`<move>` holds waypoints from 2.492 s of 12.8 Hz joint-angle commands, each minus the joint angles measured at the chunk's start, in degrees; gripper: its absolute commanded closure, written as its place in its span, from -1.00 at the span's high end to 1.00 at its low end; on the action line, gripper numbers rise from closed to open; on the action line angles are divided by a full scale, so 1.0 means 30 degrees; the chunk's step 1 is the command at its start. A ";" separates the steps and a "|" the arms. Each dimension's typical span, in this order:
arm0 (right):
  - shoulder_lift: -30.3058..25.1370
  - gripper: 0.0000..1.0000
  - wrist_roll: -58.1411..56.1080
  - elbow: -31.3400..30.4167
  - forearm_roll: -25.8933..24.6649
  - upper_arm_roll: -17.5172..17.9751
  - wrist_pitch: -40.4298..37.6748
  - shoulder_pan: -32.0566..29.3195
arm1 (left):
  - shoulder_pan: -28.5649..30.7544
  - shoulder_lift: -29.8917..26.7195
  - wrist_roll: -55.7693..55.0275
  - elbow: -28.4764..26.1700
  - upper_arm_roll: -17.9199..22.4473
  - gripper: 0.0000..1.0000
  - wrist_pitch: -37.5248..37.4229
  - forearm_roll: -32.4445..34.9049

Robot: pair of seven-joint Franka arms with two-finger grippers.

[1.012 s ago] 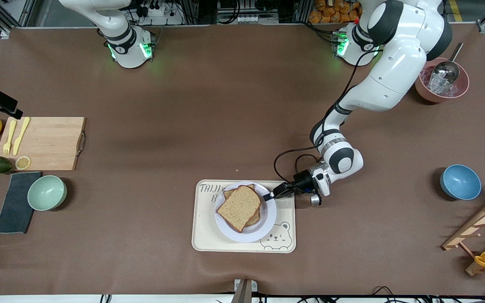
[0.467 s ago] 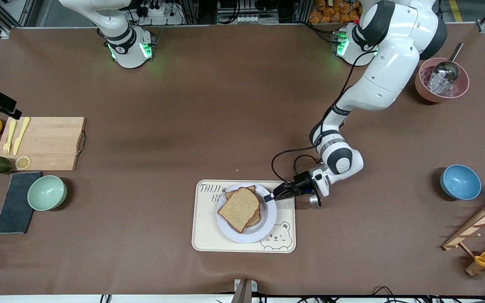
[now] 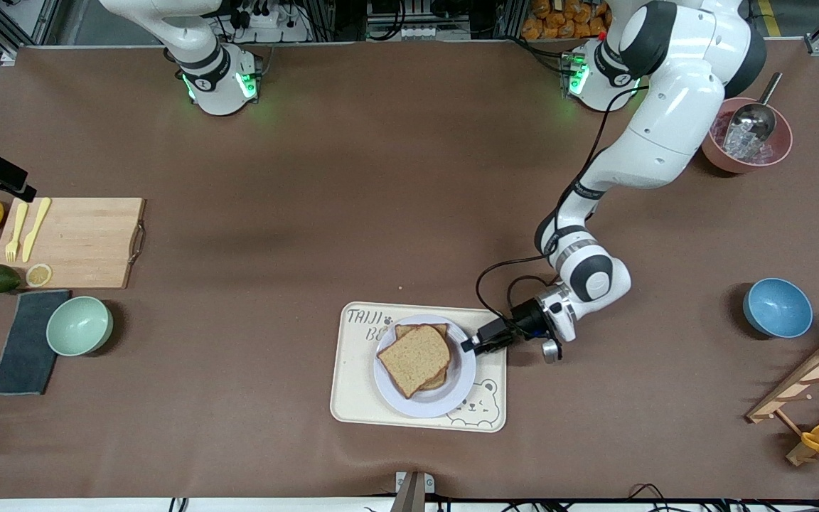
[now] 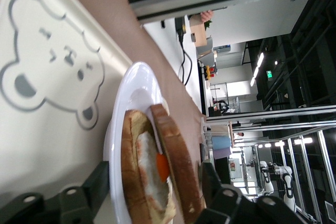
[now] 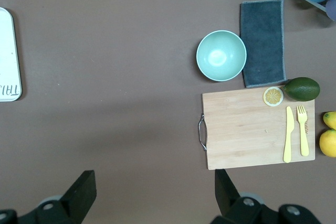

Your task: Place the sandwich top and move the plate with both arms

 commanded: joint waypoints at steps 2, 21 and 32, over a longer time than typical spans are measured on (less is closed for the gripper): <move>-0.0290 1.00 0.0263 -0.0223 -0.0232 0.0277 -0.0009 -0.0359 | -0.0076 -0.1998 -0.0912 -0.0930 0.0024 1.00 0.1380 -0.0478; 0.0705 1.00 -0.1290 0.0216 0.0032 -0.0191 -0.3057 -0.0096 | 0.2935 -0.7038 -0.8757 -0.3333 0.0316 1.00 0.5614 1.7490; 0.1673 1.00 -0.0705 0.1301 -0.0552 0.0951 -0.2411 0.0169 | 0.4612 -1.0492 -1.9718 0.0828 0.1401 1.00 -0.8392 3.5341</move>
